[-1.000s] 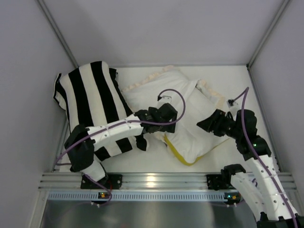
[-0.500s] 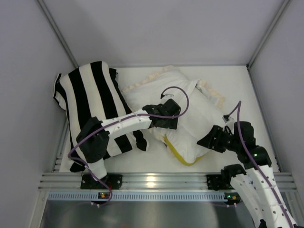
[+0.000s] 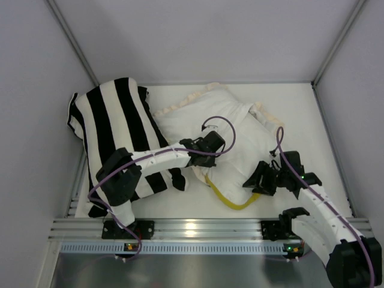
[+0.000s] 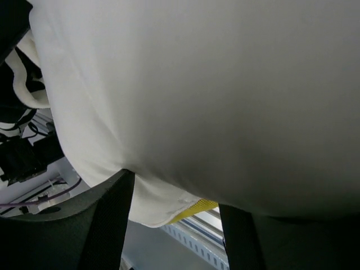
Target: Remove the pillowcase from the pillow
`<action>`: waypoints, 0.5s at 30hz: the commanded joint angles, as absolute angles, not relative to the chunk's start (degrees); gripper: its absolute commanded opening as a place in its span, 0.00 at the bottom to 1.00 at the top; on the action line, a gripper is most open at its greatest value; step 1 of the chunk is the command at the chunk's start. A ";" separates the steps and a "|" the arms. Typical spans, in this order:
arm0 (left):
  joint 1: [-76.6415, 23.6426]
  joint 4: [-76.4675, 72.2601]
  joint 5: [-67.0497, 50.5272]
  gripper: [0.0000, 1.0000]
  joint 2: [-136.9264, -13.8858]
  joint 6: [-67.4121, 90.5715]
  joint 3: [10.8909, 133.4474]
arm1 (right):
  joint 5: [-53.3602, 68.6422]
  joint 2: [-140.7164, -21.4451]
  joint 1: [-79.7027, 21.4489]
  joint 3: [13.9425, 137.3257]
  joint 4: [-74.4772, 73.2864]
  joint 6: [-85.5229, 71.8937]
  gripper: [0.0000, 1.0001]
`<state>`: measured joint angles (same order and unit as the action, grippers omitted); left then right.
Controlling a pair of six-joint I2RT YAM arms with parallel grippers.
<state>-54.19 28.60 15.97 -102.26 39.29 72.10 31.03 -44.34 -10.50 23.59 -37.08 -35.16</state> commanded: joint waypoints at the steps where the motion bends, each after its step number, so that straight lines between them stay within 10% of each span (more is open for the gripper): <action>1: -55.28 24.80 11.00 0.00 -98.53 41.57 67.07 | 27.70 -50.17 -11.25 25.13 -23.22 -36.12 0.57; 15: -62.67 20.21 7.82 0.00 -98.26 41.93 67.50 | 18.55 -85.18 -10.11 56.78 -21.80 -31.91 0.54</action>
<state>-60.16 21.93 14.44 -97.32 41.54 65.45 23.03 -86.85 -10.22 52.77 -30.83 -33.85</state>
